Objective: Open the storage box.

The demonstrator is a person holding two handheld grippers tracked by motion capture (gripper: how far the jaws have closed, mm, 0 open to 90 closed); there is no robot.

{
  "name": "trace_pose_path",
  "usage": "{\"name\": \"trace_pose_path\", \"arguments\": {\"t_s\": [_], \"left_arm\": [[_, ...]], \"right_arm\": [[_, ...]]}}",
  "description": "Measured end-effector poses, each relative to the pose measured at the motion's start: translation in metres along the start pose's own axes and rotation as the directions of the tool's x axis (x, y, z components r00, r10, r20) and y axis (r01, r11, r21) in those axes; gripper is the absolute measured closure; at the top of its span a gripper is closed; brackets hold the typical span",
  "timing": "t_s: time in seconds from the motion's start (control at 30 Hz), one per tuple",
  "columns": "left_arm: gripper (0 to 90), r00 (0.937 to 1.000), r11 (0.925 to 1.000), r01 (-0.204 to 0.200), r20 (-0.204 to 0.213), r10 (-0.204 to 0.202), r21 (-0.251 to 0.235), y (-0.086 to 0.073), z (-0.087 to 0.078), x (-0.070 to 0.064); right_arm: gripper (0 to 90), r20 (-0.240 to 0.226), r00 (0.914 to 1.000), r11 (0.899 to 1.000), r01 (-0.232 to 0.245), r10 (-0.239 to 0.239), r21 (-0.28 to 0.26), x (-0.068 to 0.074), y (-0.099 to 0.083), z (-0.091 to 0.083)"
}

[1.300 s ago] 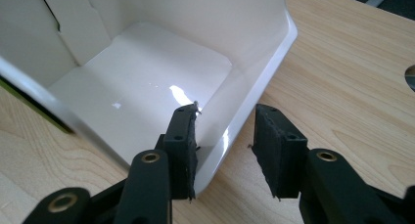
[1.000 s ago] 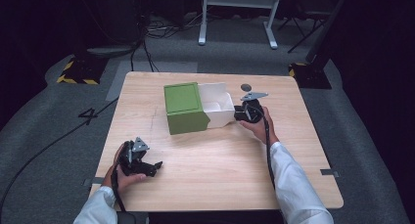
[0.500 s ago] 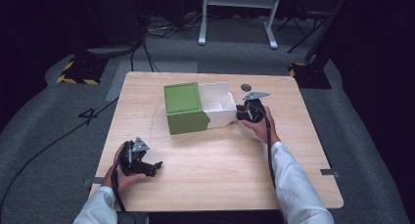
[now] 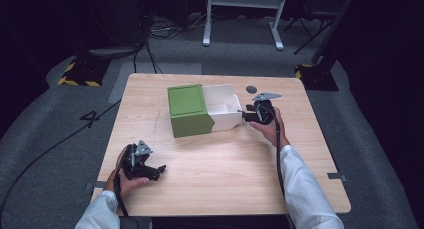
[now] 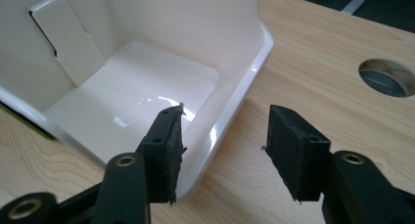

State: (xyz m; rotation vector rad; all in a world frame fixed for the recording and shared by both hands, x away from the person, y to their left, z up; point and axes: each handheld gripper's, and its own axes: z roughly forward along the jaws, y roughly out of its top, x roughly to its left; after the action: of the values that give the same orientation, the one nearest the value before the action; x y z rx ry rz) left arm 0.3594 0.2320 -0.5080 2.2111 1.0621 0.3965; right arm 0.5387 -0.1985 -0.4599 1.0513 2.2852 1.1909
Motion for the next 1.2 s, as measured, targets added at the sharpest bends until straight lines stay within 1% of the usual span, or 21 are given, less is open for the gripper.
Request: {"name": "trace_pose_path", "arguments": {"t_s": [0.17,0.3,0.47,0.53,0.57,0.6,0.77,0.9,0.97,1.0,1.1,1.2], "left_arm": [[0.4,1.0,1.0,0.0,0.0,0.0,0.0,0.0,0.0,0.0],[0.4,1.0,1.0,0.0,0.0,0.0,0.0,0.0,0.0,0.0],[0.4,1.0,1.0,0.0,0.0,0.0,0.0,0.0,0.0,0.0],[0.4,1.0,1.0,0.0,0.0,0.0,0.0,0.0,0.0,0.0],[0.4,1.0,1.0,0.001,0.0,-0.001,0.0,0.0,0.0,0.0],[0.4,1.0,1.0,0.0,0.0,0.0,0.0,0.0,0.0,0.0],[0.4,1.0,1.0,0.0,0.0,0.0,0.0,0.0,0.0,0.0],[0.4,1.0,1.0,0.001,0.0,-0.001,0.0,0.0,0.0,0.0],[0.4,1.0,1.0,0.0,0.0,0.0,0.0,0.0,0.0,0.0],[0.4,1.0,1.0,0.0,0.0,0.0,0.0,0.0,0.0,0.0],[0.4,1.0,1.0,0.0,0.0,0.0,0.0,0.0,0.0,0.0],[0.4,1.0,1.0,0.0,0.0,0.0,0.0,0.0,0.0,0.0]], "right_arm": [[43.2,0.003,1.0,1.0,-0.001,0.001,-0.02,-0.003,0.002,-0.015],[42.6,0.006,1.0,0.999,0.006,-0.006,-0.036,-0.005,0.003,-0.027],[42.3,0.006,0.9993,0.998,0.038,-0.038,-0.055,-0.004,0.001,-0.045],[42.1,0.003,0.9993,0.997,0.038,-0.038,-0.061,-0.004,0.001,-0.048],[41.6,0.002,0.9984,0.997,0.056,-0.056,-0.062,-0.003,-0.001,-0.054],[41.4,0.002,0.9982,0.996,0.06,-0.06,-0.062,-0.003,-0.001,-0.056],[39.8,-0.014,0.9963,0.994,0.084,-0.085,-0.07,-0.001,-0.005,-0.069],[38.4,-0.027,0.993,0.992,0.113,-0.115,-0.063,0.002,-0.009,-0.079],[37.6,-0.025,0.9912,0.99,0.128,-0.13,-0.056,0.004,-0.011,-0.083],[37.3,-0.03,0.9908,0.99,0.13,-0.132,-0.054,0.005,-0.012,-0.085],[35.7,-0.035,0.9863,0.986,0.16,-0.161,-0.039,0.008,-0.016,-0.093],[34.6,-0.042,0.9829,0.983,0.178,-0.179,-0.034,0.011,-0.022,-0.1]]}}
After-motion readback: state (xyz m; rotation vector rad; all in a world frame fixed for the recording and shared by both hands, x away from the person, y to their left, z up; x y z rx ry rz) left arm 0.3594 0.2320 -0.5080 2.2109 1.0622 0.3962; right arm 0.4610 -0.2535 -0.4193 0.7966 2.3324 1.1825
